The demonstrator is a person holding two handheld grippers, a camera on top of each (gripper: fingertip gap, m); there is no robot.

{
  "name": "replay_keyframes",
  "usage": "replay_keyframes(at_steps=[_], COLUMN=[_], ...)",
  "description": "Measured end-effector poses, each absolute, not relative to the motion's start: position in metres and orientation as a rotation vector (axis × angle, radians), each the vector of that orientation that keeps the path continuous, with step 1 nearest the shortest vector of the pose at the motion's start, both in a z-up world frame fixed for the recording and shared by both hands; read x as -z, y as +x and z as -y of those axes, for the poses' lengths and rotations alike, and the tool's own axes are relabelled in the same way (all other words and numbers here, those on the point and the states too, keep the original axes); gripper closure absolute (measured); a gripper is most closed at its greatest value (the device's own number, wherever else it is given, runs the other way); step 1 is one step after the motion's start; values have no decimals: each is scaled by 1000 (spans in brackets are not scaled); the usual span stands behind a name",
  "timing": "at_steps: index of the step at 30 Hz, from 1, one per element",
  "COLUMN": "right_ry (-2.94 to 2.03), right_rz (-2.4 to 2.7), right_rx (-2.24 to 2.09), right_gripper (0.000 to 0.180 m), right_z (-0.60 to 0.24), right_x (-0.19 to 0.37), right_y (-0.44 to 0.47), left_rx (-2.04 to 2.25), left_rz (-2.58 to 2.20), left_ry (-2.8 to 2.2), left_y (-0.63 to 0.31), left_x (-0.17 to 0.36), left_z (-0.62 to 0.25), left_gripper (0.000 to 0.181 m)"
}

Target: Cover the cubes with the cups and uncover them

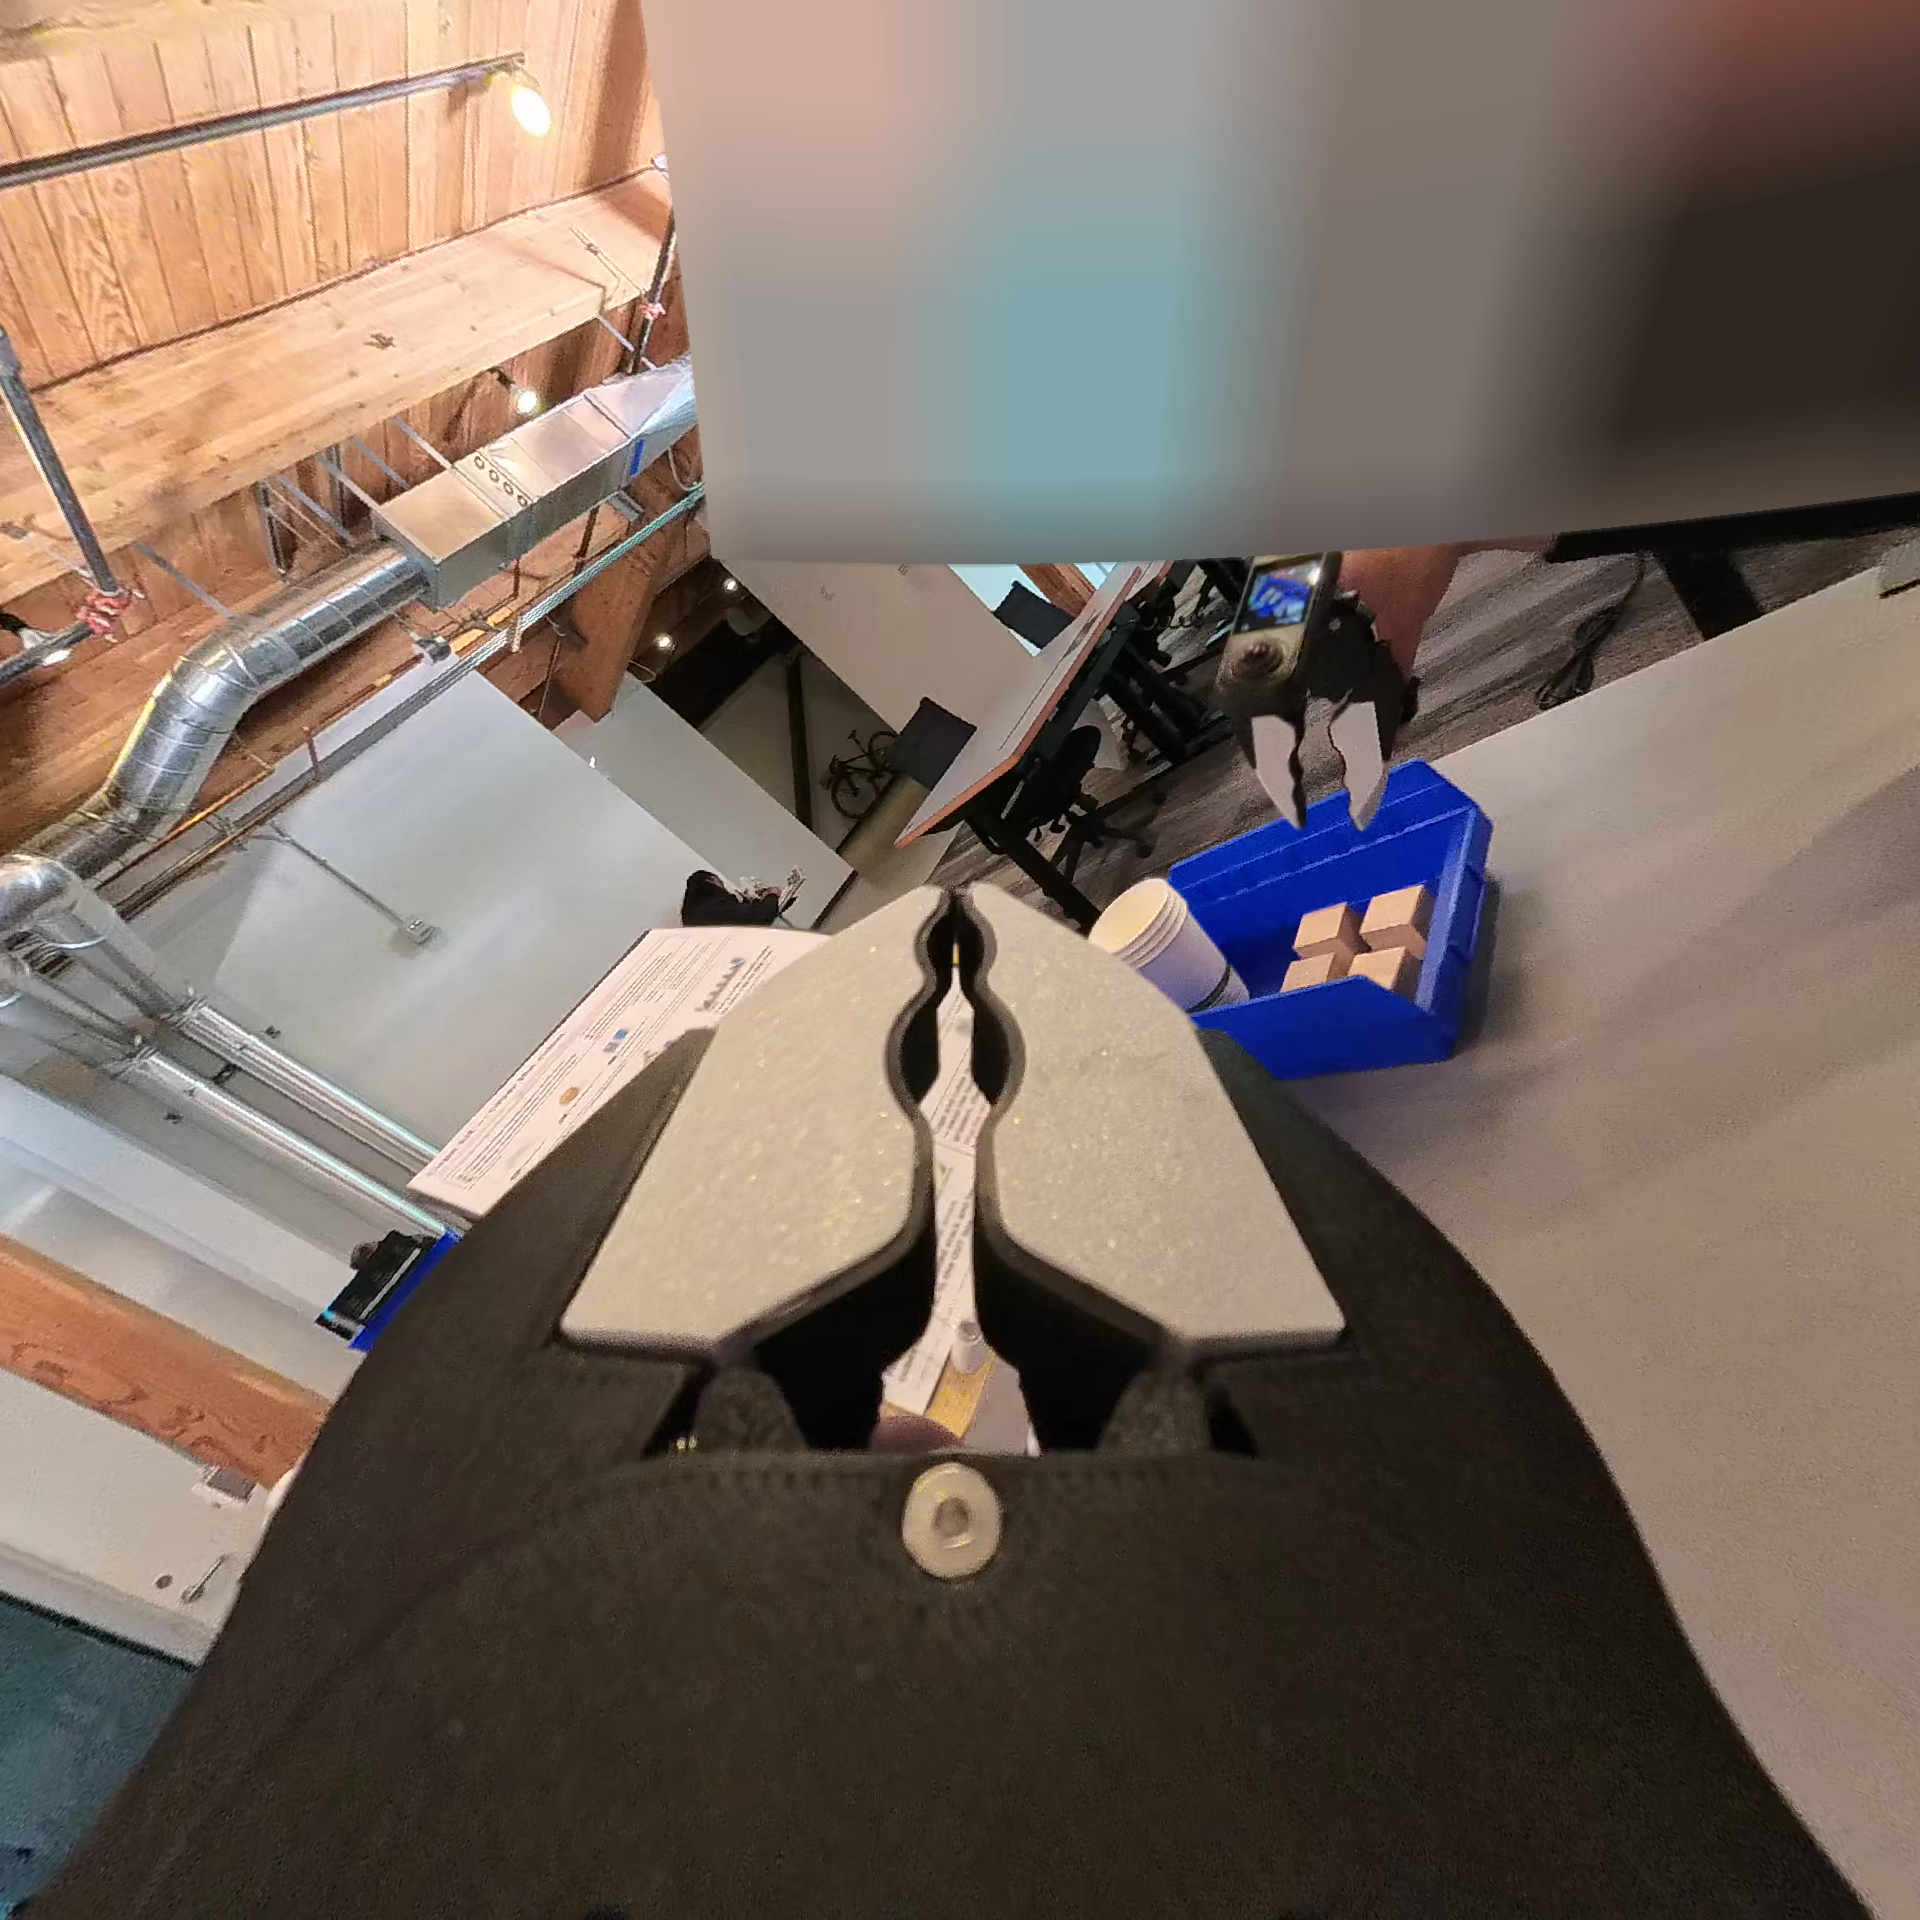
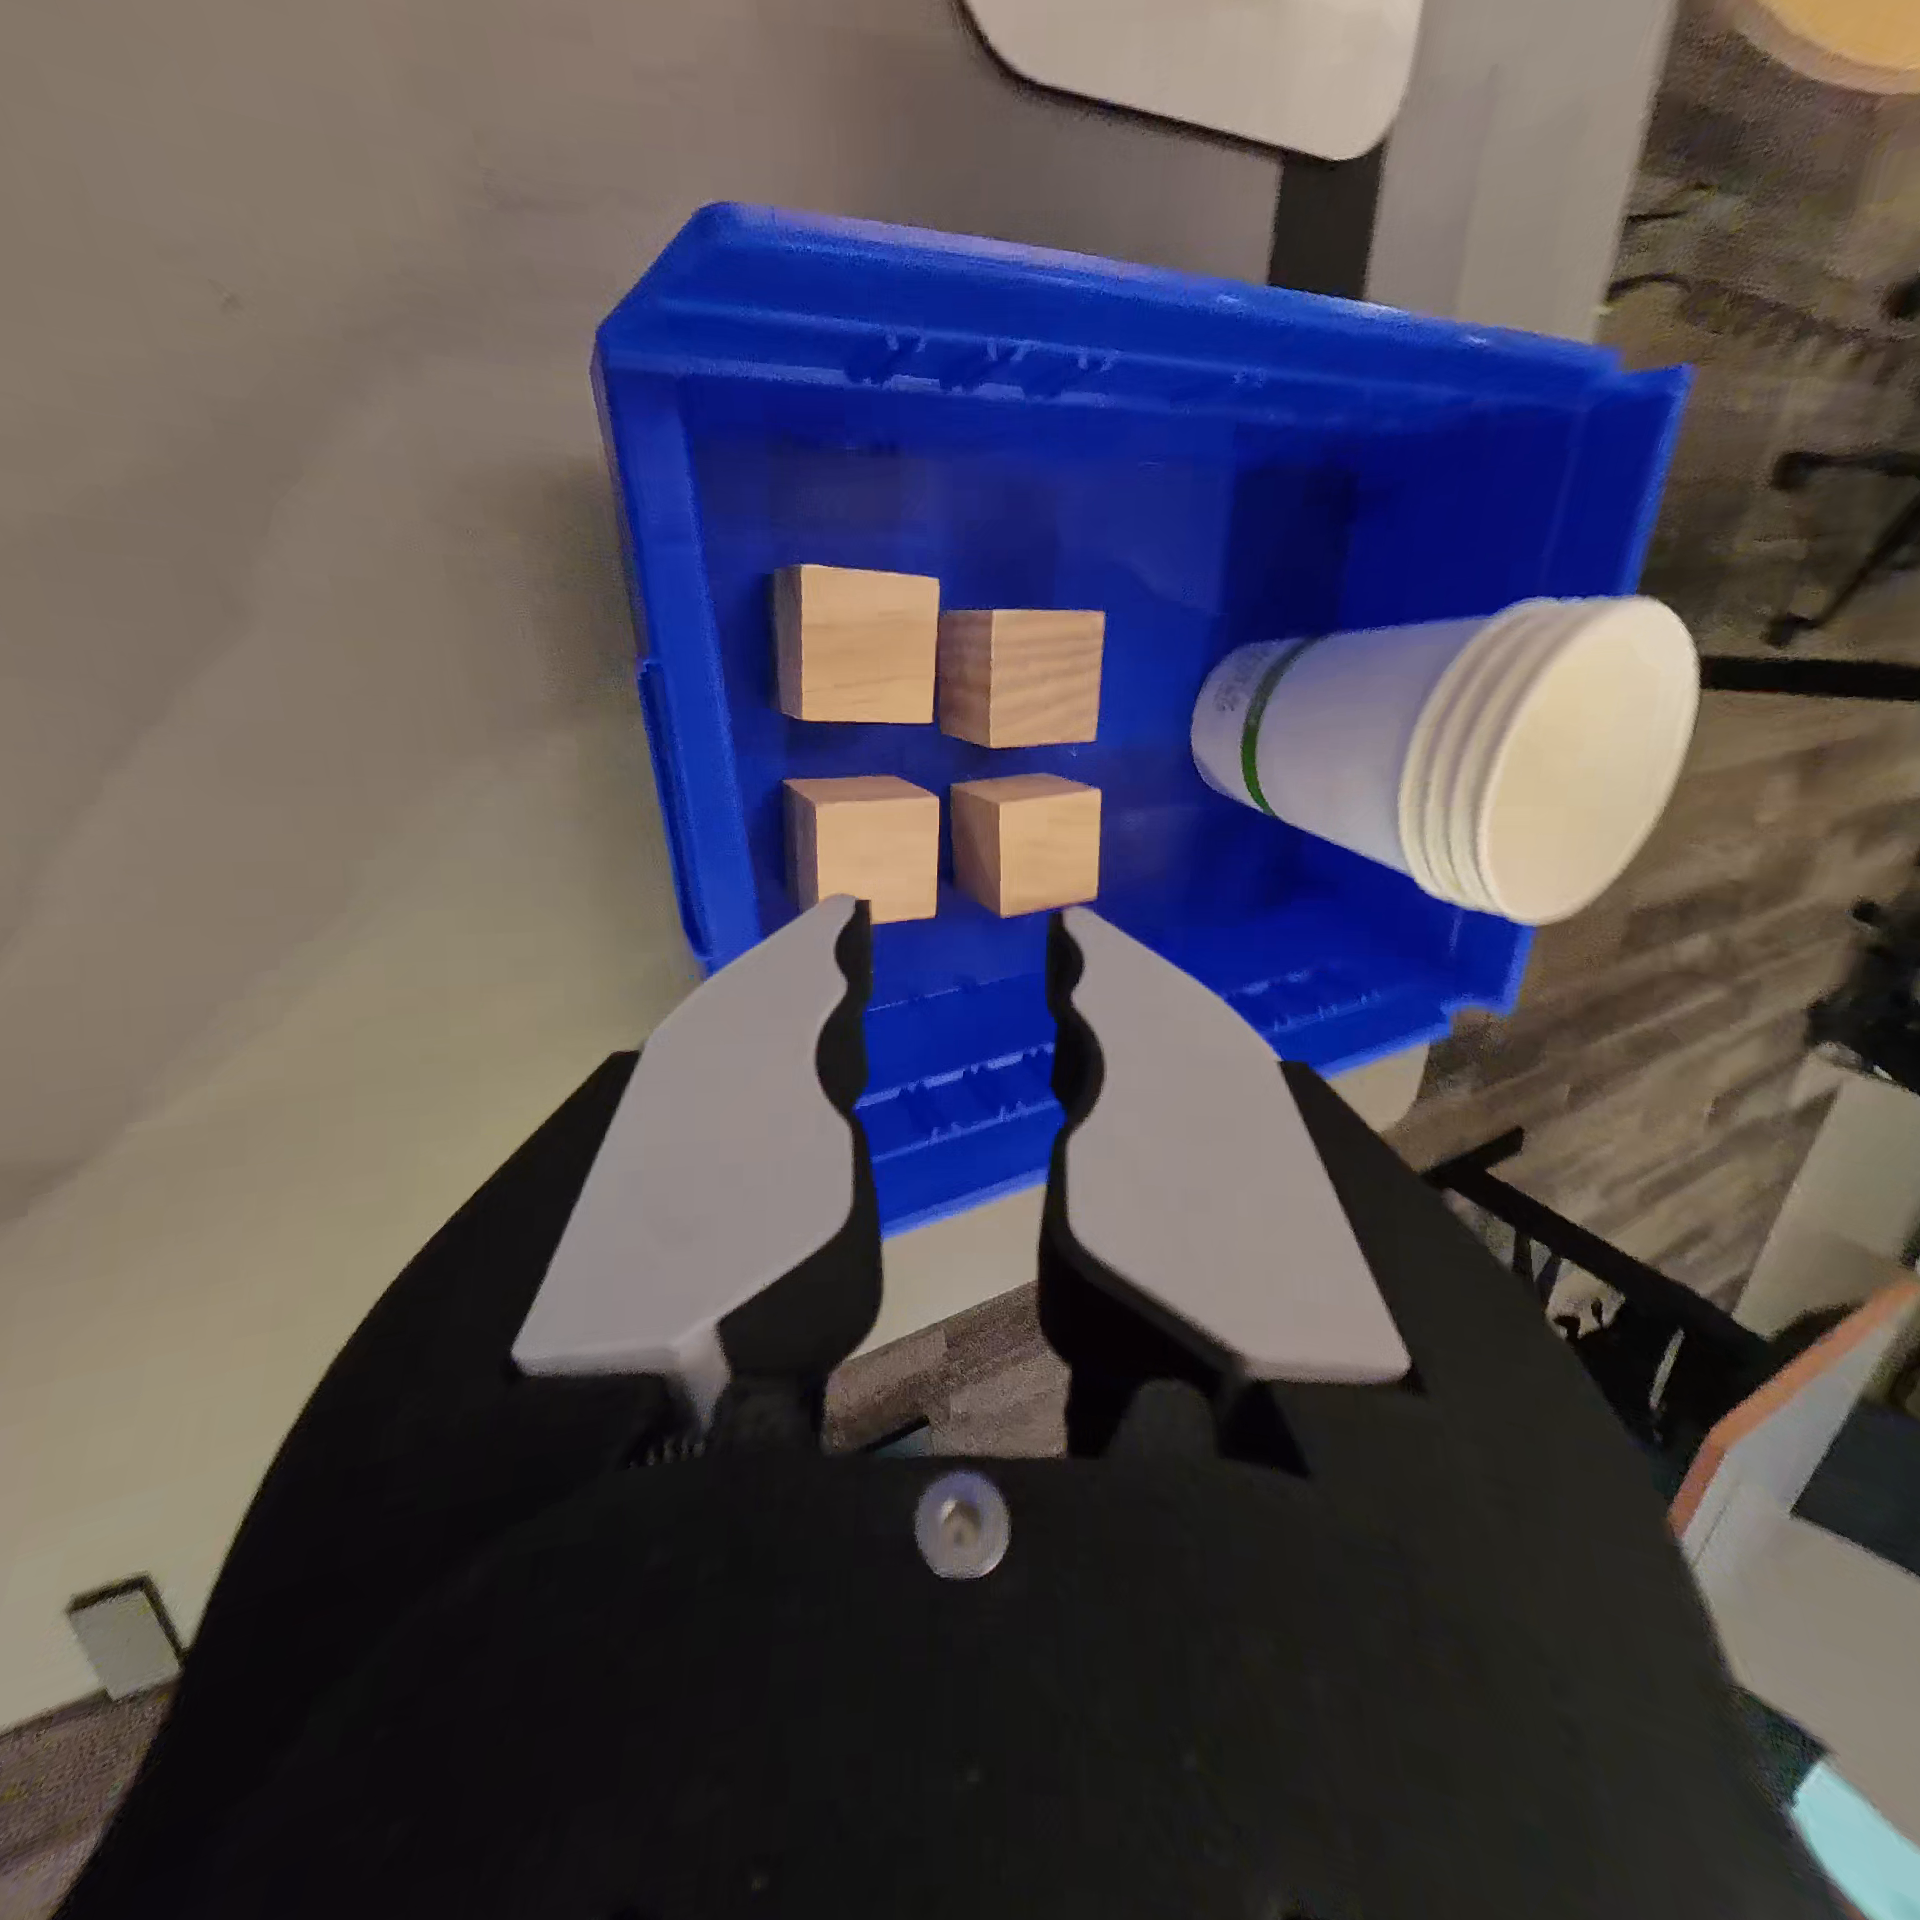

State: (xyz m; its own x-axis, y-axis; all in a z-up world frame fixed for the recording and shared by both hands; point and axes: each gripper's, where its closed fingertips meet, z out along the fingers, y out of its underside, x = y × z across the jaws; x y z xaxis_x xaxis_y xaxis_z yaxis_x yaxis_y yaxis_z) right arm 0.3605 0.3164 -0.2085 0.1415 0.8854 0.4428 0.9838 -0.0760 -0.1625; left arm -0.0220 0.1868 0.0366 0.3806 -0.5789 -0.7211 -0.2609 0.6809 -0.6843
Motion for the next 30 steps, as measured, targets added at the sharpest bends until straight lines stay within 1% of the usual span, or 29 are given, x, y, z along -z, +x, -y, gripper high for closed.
replay_keyframes(at_steps=[1, 2, 3, 6, 8, 12, 17, 22, 24, 26, 30], right_ry=[-2006, -1998, -1977, -1909, -1881, -1813, -1886, -2023, -2102, -2151, -2193], right_rz=[1737, 1691, 1658, 1544, 1483, 1400, 1538, 1739, 1812, 1858, 1912], right_rx=[324, 312, 284, 163, 157, 116, 56, 47, 49, 57, 59], right_gripper=[156, 165, 169, 173, 176, 179, 153, 143, 130, 128, 132], right_z=[-310, -302, -293, -270, -259, -254, -279, -318, -327, -333, -336], right_x=[203, 199, 196, 191, 194, 202, 219, 248, 267, 281, 299], right_y=[363, 363, 361, 348, 344, 332, 321, 315, 318, 320, 319], left_rx=[243, 249, 256, 286, 298, 301, 403, 475, 501, 515, 569], left_rz=[-1204, -1212, -1220, -1235, -1250, -1288, -1305, -1266, -1249, -1226, -1187], left_ry=[-844, -840, -834, -825, -834, -909, -1034, -1157, -1184, -1199, -1197], left_y=[-18, -13, -8, 7, 17, 34, 52, 48, 44, 37, 31], left_x=[-36, -35, -35, -33, -29, -8, 42, 87, 97, 102, 104], left_z=[-183, -179, -174, -162, -158, -159, -162, -172, -175, -178, -183], left_gripper=[181, 181, 181, 181, 181, 181, 181, 181, 181, 181, 181])
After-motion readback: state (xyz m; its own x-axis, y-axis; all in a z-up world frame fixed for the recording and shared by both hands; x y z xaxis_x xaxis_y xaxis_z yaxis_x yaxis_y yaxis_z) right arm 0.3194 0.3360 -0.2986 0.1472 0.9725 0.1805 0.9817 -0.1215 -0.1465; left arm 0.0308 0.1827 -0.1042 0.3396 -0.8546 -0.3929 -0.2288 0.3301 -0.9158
